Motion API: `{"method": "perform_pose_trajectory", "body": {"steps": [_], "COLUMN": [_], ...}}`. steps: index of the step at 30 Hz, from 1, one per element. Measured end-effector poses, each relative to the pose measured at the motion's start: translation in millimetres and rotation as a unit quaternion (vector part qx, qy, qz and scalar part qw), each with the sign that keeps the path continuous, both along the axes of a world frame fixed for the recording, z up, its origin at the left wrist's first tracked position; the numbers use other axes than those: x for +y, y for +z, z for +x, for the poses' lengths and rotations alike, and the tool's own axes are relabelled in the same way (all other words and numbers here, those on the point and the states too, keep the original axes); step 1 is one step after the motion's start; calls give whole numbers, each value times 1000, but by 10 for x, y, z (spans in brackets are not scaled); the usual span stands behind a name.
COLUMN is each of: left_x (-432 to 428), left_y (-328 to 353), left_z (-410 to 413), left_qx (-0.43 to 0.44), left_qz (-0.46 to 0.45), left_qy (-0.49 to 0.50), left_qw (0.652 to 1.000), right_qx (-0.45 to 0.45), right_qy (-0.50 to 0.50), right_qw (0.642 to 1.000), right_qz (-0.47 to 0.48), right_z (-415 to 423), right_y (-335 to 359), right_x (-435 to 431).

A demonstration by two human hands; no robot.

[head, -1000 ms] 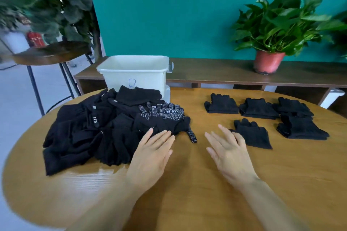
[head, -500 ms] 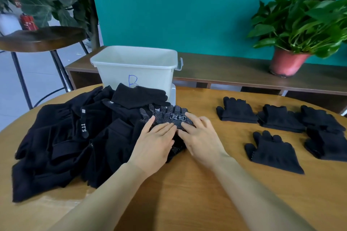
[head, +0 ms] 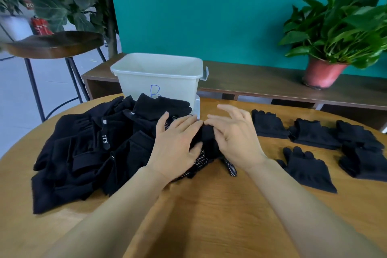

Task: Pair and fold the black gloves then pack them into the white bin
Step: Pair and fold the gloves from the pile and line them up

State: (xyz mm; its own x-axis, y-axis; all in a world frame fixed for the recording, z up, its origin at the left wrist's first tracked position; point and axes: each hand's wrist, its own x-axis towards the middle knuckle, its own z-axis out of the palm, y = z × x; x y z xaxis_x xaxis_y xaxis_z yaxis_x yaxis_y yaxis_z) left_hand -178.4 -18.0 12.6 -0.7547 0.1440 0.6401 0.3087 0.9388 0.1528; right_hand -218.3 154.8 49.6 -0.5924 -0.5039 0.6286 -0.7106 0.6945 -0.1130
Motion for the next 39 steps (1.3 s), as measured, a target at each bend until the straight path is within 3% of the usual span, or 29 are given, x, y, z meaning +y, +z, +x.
{"method": "perform_pose_trajectory", "body": {"steps": [6,8,11,13,17,26,32,39], "left_x": [75,145,294,391,512,742,885,1100], "left_y": [524,670,866,935,1001,1076,900,1029], "left_z": [349,539,836,1015,1275,1539,1307,699], "left_qx": [10,-32,-136,-183,-256,-289,-312,-273], "left_qz": [40,115,291,327,343,311,313,360], "left_qy": [3,-33,-90,-109,-136,-141,-130,-131], "left_qw": [999,992,943,921,894,895,888,883], "right_qx": [-132,-161,-299,-356,-378,-405,-421,-403], "right_qy": [-43,-37,13,33,21,5,-39,-83], "right_qw": [989,982,930,895,877,855,849,850], "right_qz": [-61,-86,-214,-267,-294,-323,-317,-328], "right_z": [421,629,1006,1248,1510,1681,1482,917], "right_y": [503,593,704,767,781,718,567,674], "right_x": [250,345,492,590,776,1055,1188,1256]}}
